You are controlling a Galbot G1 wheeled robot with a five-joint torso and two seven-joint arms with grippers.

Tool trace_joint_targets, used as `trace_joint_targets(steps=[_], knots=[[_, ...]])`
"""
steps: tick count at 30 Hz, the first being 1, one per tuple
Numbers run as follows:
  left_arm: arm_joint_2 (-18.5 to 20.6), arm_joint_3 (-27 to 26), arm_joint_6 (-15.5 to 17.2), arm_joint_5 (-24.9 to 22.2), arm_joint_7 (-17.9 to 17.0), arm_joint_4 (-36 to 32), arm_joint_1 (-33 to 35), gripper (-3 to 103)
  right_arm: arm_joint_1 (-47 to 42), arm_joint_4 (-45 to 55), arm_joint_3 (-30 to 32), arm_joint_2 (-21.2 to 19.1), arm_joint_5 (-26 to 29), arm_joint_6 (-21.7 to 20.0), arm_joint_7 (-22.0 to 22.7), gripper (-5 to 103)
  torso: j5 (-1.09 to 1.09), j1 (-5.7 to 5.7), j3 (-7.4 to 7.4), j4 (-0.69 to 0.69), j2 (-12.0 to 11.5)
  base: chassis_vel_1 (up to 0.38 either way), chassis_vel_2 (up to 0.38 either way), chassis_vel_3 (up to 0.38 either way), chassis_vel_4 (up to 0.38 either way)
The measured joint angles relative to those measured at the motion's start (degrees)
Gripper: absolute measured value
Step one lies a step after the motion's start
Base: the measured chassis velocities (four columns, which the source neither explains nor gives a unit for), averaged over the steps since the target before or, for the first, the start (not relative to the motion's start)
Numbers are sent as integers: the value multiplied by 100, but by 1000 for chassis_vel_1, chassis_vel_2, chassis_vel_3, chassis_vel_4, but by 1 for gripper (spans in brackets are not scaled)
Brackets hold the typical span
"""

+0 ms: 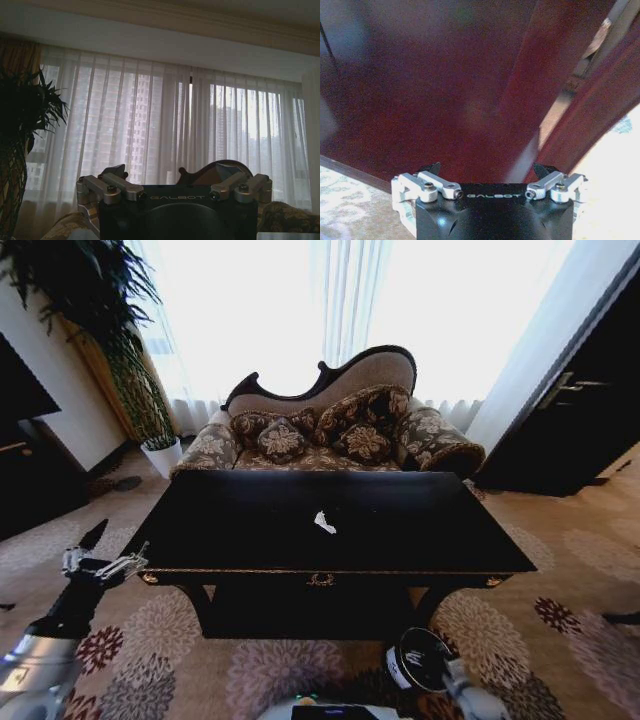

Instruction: Move to the front of the table and place the trash on the table into the trash bin.

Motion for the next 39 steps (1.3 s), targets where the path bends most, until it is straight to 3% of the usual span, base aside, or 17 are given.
trace_joint_targets(steps=[6, 9, 12, 14, 18, 24, 27, 35, 39], knots=[[-18, 38, -1, -6, 1, -32, -45, 100, -199, 174, 586, 33, -131, 157, -509, 100, 1, 0, 0, 0, 0, 0, 0, 0, 0], [-42, 46, -2, -20, 0, -40, -76, 100, -506, 560, 787, 303, 457, 30, -629, 100, 6, 0, 0, 0, 0, 0, 0, 0, 0], [-76, 58, -5, -19, -2, -41, -80, 100, -617, 640, 957, 412, 481, 103, -775, 100, 5, 0, 0, 0, 0, 0, 0, 0, 0], [-108, 92, -21, 11, -6, -39, -73, 100, -722, 685, 1295, 472, 349, 331, -1186, 100, -1, 0, 0, 0, 0, 0, 0, 0, 0], [-112, 105, -23, 24, -24, -32, -94, 100, -839, 860, 1617, 482, 634, 426, -1654, 100, 4, 0, 0, -1, 0, 0, 0, 0, 0], [-112, 138, -13, 27, -55, 25, -152, 100, -898, 1128, 2604, 167, 670, 715, -2424, 100, -1, 0, 0, 0, 0, 0, 0, 0, 0], [-91, 145, 0, 27, -64, 43, -177, 100, -976, 1309, 2998, -26, 1238, 468, -2788, 100, 3, -1, 0, 0, 0, 0, 0, 0, 0], [-62, 144, 15, 22, -76, 82, -208, 100, -1015, 1506, 3452, -194, 1414, 446, -3331, 100, 3, 0, 0, 0, 0, 0, 0, 0, 0], [-41, 145, 17, 22, -80, 112, -227, 100, -1081, 1783, 3615, -168, 2051, 249, -3654, 100, 4, 0, 0, 0, 0, 0, 0, 0, 0]])
